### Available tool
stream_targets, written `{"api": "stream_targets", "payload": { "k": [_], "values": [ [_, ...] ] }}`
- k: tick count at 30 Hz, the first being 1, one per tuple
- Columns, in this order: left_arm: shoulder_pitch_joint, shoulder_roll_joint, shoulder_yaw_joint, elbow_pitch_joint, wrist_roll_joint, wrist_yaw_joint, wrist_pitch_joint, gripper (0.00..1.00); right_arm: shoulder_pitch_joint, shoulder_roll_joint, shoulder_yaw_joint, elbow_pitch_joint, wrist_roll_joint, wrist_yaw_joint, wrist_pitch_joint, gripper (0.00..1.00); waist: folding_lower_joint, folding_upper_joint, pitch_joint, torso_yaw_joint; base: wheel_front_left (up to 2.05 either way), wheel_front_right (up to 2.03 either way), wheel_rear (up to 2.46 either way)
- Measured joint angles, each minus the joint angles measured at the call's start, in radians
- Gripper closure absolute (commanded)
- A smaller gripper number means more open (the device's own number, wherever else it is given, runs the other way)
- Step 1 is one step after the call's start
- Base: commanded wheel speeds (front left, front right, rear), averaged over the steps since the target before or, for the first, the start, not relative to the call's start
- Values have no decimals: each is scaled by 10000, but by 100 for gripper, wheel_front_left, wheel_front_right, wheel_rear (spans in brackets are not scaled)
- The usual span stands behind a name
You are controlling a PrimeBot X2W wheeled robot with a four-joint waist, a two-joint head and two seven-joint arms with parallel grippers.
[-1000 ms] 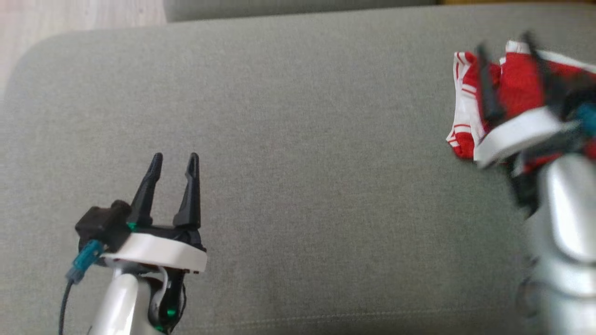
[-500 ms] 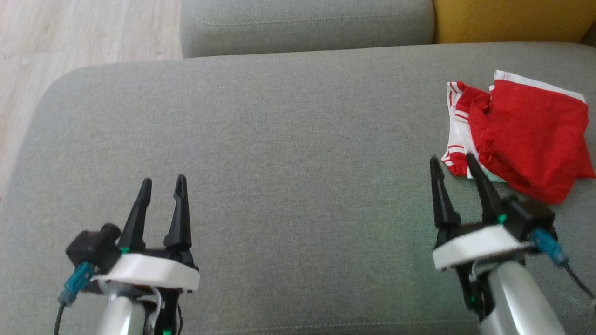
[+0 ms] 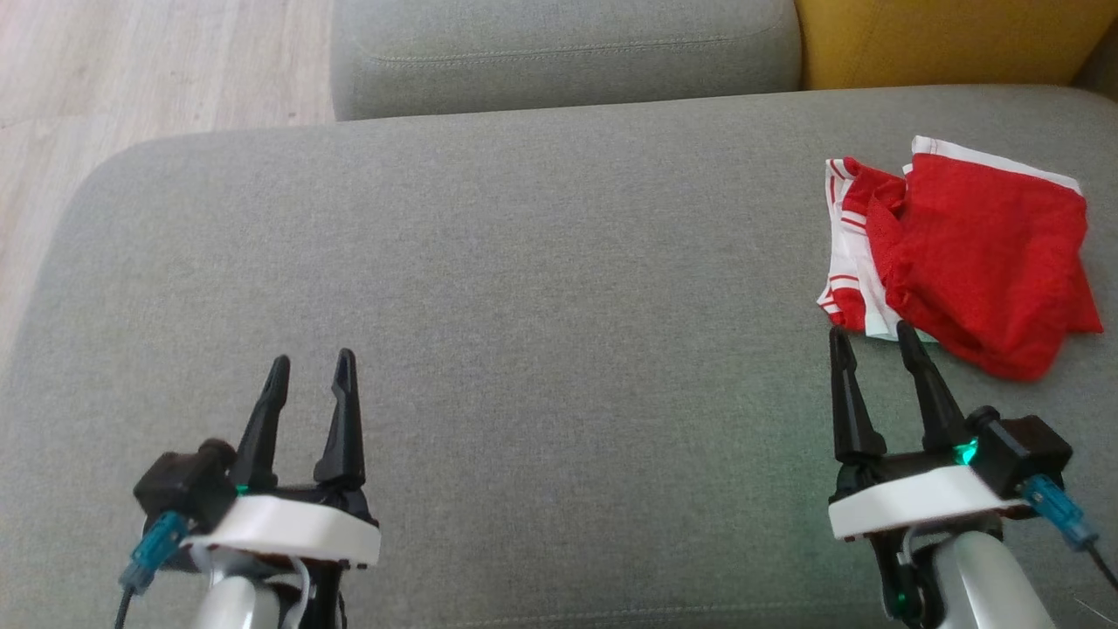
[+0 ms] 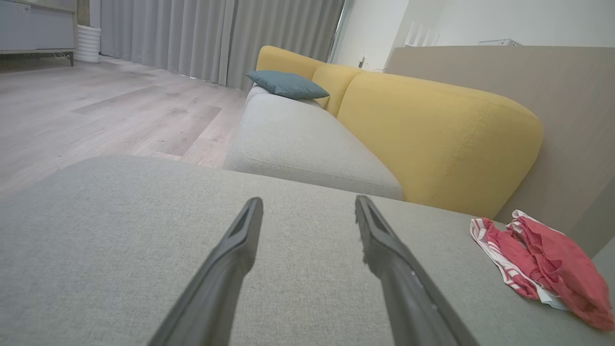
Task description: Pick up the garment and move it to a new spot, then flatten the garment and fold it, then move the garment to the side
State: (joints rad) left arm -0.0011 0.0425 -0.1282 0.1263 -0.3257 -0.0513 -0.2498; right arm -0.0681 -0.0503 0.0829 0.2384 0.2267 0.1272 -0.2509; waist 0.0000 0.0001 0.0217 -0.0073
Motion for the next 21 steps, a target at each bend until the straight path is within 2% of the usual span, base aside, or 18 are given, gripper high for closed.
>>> {"api": "stream_targets", "payload": {
  "k": [21],
  "values": [
    [3,0,-127,-125,-8,104,0,0,0,6,-27,-100,19,0,0,0,0,0,34,-15,0,0,0]
  ]
}}
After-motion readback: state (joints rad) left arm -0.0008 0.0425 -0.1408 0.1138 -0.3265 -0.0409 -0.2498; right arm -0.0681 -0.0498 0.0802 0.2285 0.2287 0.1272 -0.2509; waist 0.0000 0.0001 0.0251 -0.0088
